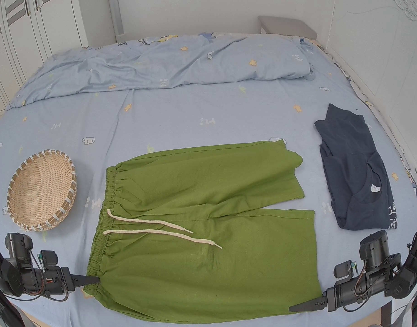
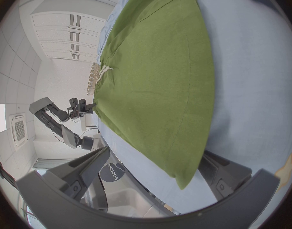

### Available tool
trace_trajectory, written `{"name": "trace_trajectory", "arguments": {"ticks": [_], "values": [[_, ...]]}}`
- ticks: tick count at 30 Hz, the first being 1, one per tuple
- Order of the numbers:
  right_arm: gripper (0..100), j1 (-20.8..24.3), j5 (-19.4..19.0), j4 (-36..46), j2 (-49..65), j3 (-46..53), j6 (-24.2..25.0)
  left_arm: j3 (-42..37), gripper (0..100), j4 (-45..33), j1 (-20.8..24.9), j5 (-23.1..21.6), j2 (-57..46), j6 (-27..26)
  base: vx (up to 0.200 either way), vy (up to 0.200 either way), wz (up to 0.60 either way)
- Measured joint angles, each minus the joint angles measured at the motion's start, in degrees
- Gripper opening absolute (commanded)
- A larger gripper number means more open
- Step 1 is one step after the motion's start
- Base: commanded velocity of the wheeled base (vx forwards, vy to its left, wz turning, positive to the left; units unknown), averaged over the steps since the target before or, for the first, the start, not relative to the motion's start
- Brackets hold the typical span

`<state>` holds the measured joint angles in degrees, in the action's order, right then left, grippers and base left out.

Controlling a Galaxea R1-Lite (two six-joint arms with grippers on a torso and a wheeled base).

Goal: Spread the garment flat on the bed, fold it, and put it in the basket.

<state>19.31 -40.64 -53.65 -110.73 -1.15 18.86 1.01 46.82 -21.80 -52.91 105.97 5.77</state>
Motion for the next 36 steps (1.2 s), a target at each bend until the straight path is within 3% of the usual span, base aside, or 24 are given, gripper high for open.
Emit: {"name": "trace_trajectory", "arguments": {"ticks": [1,2,12,19,30,36], "values": [[100,-0.1,-0.2,-0.3,-0.2,0.0,0.2,0.0,0,0.0,0.0,0.0,0.0,0.0,0.000,0.000,0.00],[0,-0.1,-0.3,-0.5,-0.3,0.0,0.4,0.0,0,0.0,0.0,0.0,0.0,0.0,0.000,0.000,0.00],[0,-0.3,-0.2,1.4,-1.1,0.1,0.6,0.0,0,-0.1,0.0,0.0,0.0,0.0,0.000,0.000,0.00],[0,-1.3,-0.1,11.1,1.0,0.1,0.1,0.0,0,-1.2,-0.1,0.1,0.4,-0.4,0.000,0.000,0.00],[0,-2.8,0.1,18.5,6.6,0.1,-3.5,0.0,0,-13.2,-4.7,1.9,0.1,-17.0,0.000,0.000,0.00],[0,-1.3,0.2,23.0,7.6,0.1,-8.2,0.0,0,-14.5,-5.8,3.0,-0.1,-17.8,0.000,0.000,0.00]]}}
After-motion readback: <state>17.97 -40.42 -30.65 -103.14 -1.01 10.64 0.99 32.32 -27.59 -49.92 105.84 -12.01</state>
